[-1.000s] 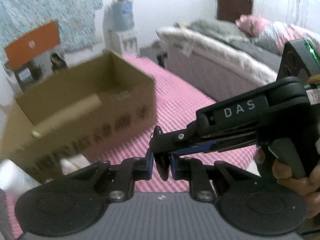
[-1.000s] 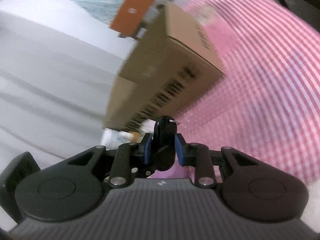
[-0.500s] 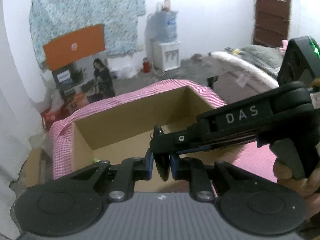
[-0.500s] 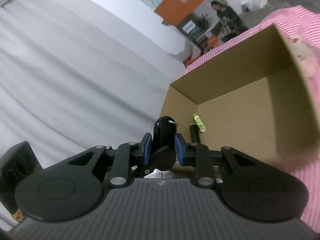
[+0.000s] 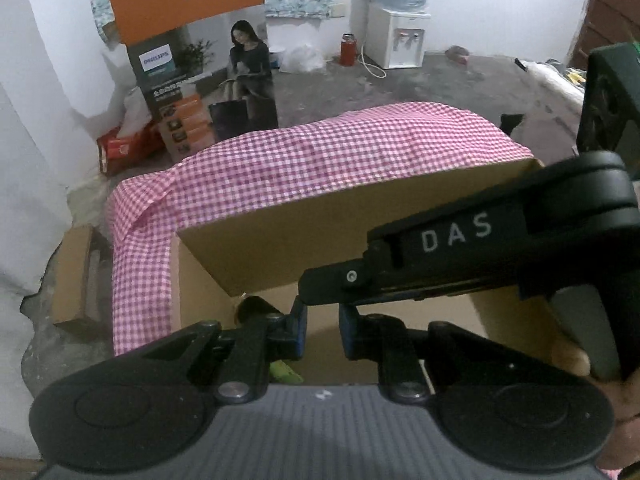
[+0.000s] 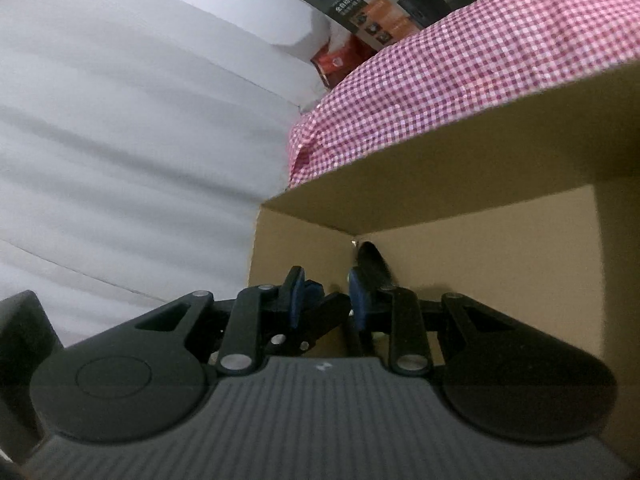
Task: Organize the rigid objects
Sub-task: 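Lower the black oval case into the box and open the right tool, then move the open right tool toward the lilac silicone lid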
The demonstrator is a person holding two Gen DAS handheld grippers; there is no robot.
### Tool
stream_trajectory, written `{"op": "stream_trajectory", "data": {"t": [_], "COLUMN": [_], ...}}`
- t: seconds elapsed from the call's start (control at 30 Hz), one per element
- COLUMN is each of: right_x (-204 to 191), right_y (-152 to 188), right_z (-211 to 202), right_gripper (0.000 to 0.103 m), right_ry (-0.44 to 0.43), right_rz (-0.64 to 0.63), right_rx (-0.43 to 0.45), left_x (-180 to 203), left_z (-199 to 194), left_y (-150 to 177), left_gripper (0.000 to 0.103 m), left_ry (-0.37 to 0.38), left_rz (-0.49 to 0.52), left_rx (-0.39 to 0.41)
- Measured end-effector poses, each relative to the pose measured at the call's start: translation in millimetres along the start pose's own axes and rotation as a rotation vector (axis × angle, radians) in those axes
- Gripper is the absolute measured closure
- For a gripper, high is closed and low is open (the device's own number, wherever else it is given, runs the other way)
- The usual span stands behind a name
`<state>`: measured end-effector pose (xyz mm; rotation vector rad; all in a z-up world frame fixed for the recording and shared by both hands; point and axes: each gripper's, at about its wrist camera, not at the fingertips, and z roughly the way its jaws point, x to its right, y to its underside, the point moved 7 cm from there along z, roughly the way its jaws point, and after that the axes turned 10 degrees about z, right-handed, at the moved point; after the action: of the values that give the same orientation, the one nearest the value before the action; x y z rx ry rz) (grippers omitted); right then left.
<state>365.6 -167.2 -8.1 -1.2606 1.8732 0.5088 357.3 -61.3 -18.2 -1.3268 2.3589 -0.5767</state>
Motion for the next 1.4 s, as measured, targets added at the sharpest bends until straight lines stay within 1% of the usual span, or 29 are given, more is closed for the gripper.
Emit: {"op": "stream_trajectory", "data": {"t": [0.1,0.13,0.17,0.2,0.27,0.3,0.33,0.37,0.4,0.43,0.47,0.5,0.53,0.63,0.67,0.7,0.77,0.83,0.9,1.0,1.1,1.17,1.3,1.4], "right_x": [-1.3,0.1,2.4,3.8,5.8,5.9,6.1,5.2,3.3,0.5,-1.4,-3.5,-6.2,-10.3,-10.1,-8.4,-5.9,-1.1,5.7,22.2,44.2,58.5,86.0,102.2], "right_y": [-3.4,-1.8,0.0,2.9,11.2,11.8,13.5,15.9,18.9,22.9,27.1,31.1,37.2,60.2,67.6,76.0,94.6,115.6,135.5,169.1,202.2,219.6,247.4,260.6], "right_z": [1.7,-1.2,-4.6,-9.9,-25.2,-28.8,-34.6,-42.7,-52.6,-64.4,-75.1,-84.8,-98.0,-136.2,-146.5,-157.5,-179.8,-199.3,-216.1,-231.1,-227.4,-219.8,-197.6,-179.6], "right_gripper": [0.079,0.079,0.079,0.078,0.077,0.075,0.075,0.072,0.069,0.067,0.060,0.054,0.052,0.044,0.039,0.032,0.027,0.025,0.023,0.022,0.022,0.022,0.022,0.023], "right_ry": [-0.011,-0.015,-0.020,-0.024,-0.027,-0.025,-0.026,-0.026,-0.026,-0.029,-0.031,-0.034,-0.037,-0.049,-0.054,-0.059,-0.062,-0.064,-0.059,-0.022,0.034,0.070,0.155,0.214], "right_rz": [-0.004,-0.008,-0.006,-0.008,-0.026,-0.031,-0.037,-0.046,-0.059,-0.075,-0.089,-0.104,-0.123,-0.173,-0.182,-0.193,-0.221,-0.247,-0.264,-0.295,-0.329,-0.341,-0.352,-0.373], "right_rx": [-0.004,-0.006,-0.006,-0.005,0.006,0.014,0.025,0.040,0.056,0.079,0.098,0.118,0.142,0.208,0.226,0.248,0.288,0.324,0.357,0.396,0.401,0.389,0.345,0.306], "left_x": [1.7,2.5,3.4,4.7,8.7,11.4,14.7,18.2,22.2,25.4,28.0,31.8,35.8,45.8,49.0,52.6,58.5,65.5,71.8,79.9,89.6,98.0,118.6,134.5], "left_z": [-3.2,-3.0,-4.0,-6.3,-14.9,-21.2,-27.0,-33.8,-42.6,-50.3,-58.0,-67.2,-77.8,-108.5,-117.0,-128.0,-144.1,-156.9,-164.5,-162.2,-155.7,-150.5,-138.9,-125.5], "left_y": [0.0,-1.5,-2.5,-2.7,-1.8,-0.9,-0.1,1.0,2.7,3.8,4.6,6.7,9.0,17.3,20.3,25.1,34.3,47.4,62.4,86.5,113.6,131.6,164.8,183.4], "left_gripper": [0.084,0.081,0.076,0.073,0.060,0.057,0.052,0.046,0.043,0.036,0.030,0.026,0.021,0.012,0.010,0.010,0.010,0.008,0.007,0.006,0.006,0.006,0.002,0.001], "left_ry": [0.007,0.010,0.011,0.010,0.012,0.014,0.017,0.018,0.019,0.019,0.020,0.019,0.017,0.017,0.021,0.025,0.037,0.047,0.075,0.142,0.187,0.225,0.287,0.328], "left_rz": [0.007,0.011,0.012,0.016,0.021,0.023,0.029,0.037,0.047,0.056,0.067,0.077,0.088,0.103,0.107,0.111,0.125,0.129,0.117,0.095,0.066,0.060,0.066,0.072], "left_rx": [0.007,0.012,0.015,0.022,0.039,0.052,0.061,0.072,0.089,0.104,0.120,0.140,0.162,0.227,0.246,0.270,0.313,0.333,0.345,0.319,0.293,0.287,0.291,0.268]}}
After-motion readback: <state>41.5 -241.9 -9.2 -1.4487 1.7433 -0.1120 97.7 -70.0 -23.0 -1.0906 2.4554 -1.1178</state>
